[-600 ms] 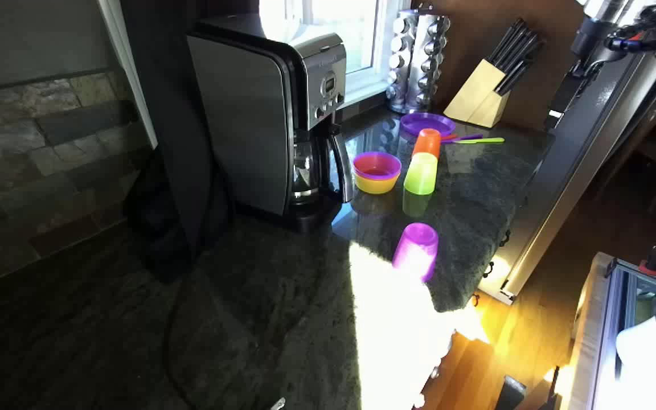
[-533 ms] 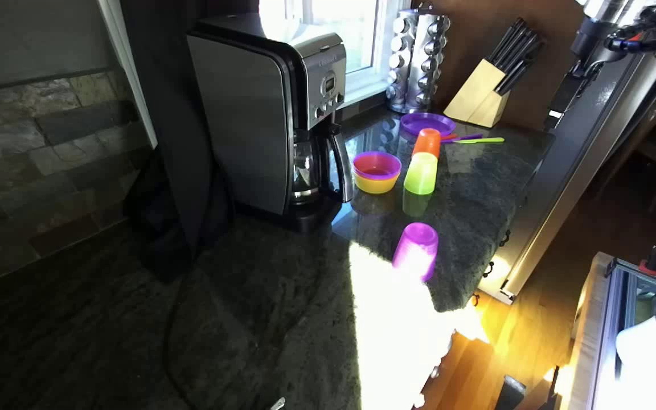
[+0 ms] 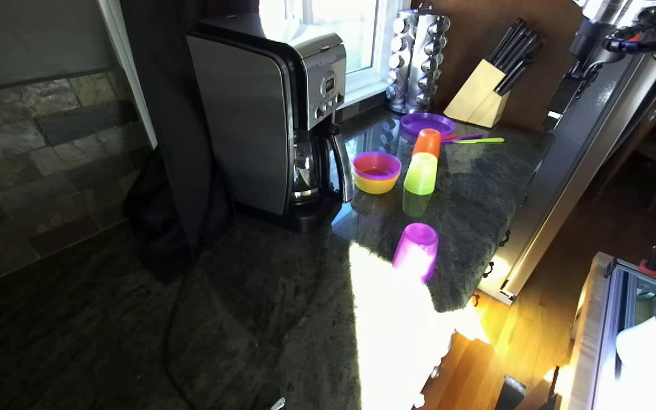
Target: Stack the cups
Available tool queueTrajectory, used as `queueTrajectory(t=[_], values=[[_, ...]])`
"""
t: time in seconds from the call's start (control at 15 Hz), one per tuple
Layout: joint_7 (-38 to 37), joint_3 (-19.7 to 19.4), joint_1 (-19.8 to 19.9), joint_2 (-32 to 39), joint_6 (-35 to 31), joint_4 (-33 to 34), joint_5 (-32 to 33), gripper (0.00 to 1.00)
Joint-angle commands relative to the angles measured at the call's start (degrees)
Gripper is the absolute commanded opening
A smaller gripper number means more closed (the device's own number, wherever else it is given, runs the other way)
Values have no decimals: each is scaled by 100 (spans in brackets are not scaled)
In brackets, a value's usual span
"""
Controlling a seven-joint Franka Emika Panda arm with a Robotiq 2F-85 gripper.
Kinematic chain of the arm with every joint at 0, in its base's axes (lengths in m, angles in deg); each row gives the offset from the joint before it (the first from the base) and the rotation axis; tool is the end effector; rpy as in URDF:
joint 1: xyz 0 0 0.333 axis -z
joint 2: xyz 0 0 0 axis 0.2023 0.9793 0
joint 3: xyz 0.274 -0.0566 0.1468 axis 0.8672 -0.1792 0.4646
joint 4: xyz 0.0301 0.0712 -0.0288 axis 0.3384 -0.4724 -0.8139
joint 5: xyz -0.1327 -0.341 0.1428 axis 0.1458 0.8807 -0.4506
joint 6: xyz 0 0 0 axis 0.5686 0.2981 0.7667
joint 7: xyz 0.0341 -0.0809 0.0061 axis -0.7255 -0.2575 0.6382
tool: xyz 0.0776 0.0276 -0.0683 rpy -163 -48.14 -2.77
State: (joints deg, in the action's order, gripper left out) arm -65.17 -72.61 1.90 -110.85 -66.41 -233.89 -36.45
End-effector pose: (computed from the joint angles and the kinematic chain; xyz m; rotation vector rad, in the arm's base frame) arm 0.2898 -0.1191 0.4629 2.8869 -0.1328 0.1573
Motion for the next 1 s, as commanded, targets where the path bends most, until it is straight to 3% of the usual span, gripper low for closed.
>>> queueTrajectory(t=[0.0,0.53,0.93], values=[[-390,-85,-62,578,48,366,-272,100],[-539,-50,-326,1727,-67,1081,-755,100],[45,-173,-556,2634,-545,1580,-822,100]])
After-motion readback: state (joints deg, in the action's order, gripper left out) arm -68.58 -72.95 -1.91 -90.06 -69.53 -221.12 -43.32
